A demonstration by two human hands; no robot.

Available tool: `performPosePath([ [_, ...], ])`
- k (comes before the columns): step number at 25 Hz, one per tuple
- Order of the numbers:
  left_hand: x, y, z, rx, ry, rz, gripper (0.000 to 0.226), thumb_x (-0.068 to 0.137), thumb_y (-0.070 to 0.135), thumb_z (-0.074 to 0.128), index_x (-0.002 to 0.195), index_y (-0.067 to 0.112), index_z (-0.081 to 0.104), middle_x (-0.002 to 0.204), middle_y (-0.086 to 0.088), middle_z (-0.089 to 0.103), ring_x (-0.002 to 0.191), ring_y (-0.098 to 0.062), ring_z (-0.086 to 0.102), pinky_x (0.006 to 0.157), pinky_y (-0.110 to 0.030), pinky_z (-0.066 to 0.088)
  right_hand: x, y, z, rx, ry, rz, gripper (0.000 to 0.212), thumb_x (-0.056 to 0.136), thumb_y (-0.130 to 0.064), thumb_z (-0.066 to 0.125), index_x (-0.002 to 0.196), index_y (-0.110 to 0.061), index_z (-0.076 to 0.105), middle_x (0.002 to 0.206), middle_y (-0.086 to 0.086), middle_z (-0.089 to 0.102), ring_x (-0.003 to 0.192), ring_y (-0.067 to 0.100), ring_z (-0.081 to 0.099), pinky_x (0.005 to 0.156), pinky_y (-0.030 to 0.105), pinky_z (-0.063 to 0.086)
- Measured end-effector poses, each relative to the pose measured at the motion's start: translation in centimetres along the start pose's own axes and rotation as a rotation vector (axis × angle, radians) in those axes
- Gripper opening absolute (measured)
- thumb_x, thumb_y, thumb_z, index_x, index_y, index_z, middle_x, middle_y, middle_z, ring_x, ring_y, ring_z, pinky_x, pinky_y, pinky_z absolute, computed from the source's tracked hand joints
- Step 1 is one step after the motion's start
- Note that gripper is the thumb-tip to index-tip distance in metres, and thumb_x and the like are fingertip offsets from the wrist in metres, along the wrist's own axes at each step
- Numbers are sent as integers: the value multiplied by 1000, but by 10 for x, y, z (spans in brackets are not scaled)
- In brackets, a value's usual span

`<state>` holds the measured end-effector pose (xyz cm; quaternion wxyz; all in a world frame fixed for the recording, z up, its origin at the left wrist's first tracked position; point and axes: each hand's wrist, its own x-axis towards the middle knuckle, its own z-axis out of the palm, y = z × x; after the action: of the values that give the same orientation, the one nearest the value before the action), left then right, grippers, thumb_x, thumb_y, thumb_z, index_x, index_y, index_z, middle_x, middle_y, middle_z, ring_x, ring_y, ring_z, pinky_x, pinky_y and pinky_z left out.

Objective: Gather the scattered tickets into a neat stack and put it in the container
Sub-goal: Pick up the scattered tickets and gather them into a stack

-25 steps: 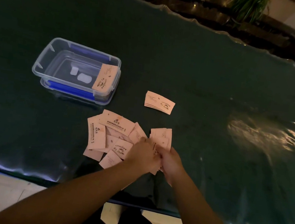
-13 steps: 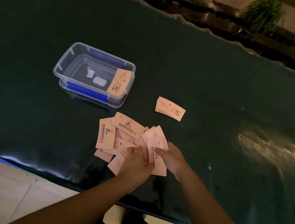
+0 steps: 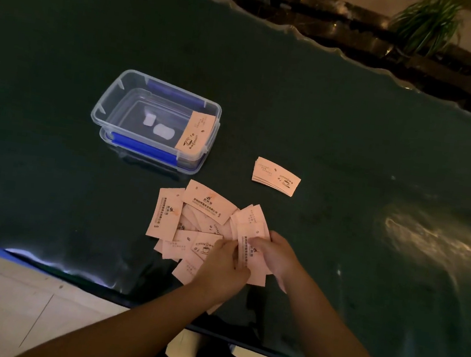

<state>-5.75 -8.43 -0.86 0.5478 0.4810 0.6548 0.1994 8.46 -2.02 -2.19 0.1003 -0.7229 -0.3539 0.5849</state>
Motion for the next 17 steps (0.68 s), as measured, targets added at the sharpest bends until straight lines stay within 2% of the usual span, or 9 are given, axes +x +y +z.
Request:
performPosePath([
  [2,5,3,-7,32,-17,41,29,95,20,63,124,25,62,119,6,60,101,-9,60,84,-23,54,0,4,-5,43,19,4,31,96,-29,71,125,-18,66,120,4,74,105,25,71,80,39,56],
  [5,25,6,-33,203,67,76,34,96,21,64,129,28,61,126,8,59,102,-7,59,81,-22,51,-2,8,-9,82,35,41,26,99,-28,69,124,-21,66,116,4,77,103,24,74,80,40,57],
  [7,44,6,-59,400,136,85,45,93,17,68,134,32,58,138,6,55,121,-12,53,99,-33,52,-2,9,-10,80,45,67,23,100,-28,67,122,-25,65,115,4,77,104,23,74,83,42,57],
  [8,54,3,-71,548,154,107,53,90,16,71,138,32,56,145,5,52,131,-16,48,108,-39,46,-3,9,-10,93,54,72,21,101,-28,66,121,-27,65,114,3,77,103,23,74,81,41,56],
  [11,81,-6,-102,913,107,143,80,81,22,81,151,30,42,158,1,41,147,-24,33,118,-50,32,-6,10,-10,127,61,45,22,102,-25,66,124,-29,65,116,1,76,104,22,72,74,37,52],
  [14,94,-11,-112,933,52,79,83,79,35,80,152,30,40,156,-1,43,145,-28,36,115,-57,34,-6,5,-6,74,20,-21,29,101,-24,68,129,-27,63,121,0,74,104,18,71,70,32,52],
  [17,100,-12,-113,968,64,88,78,80,40,78,149,30,43,151,-2,48,140,-28,41,112,-56,37,-1,-5,4,-36,-2,-54,31,96,-24,73,124,-26,60,116,-2,72,98,15,71,68,31,53],
])
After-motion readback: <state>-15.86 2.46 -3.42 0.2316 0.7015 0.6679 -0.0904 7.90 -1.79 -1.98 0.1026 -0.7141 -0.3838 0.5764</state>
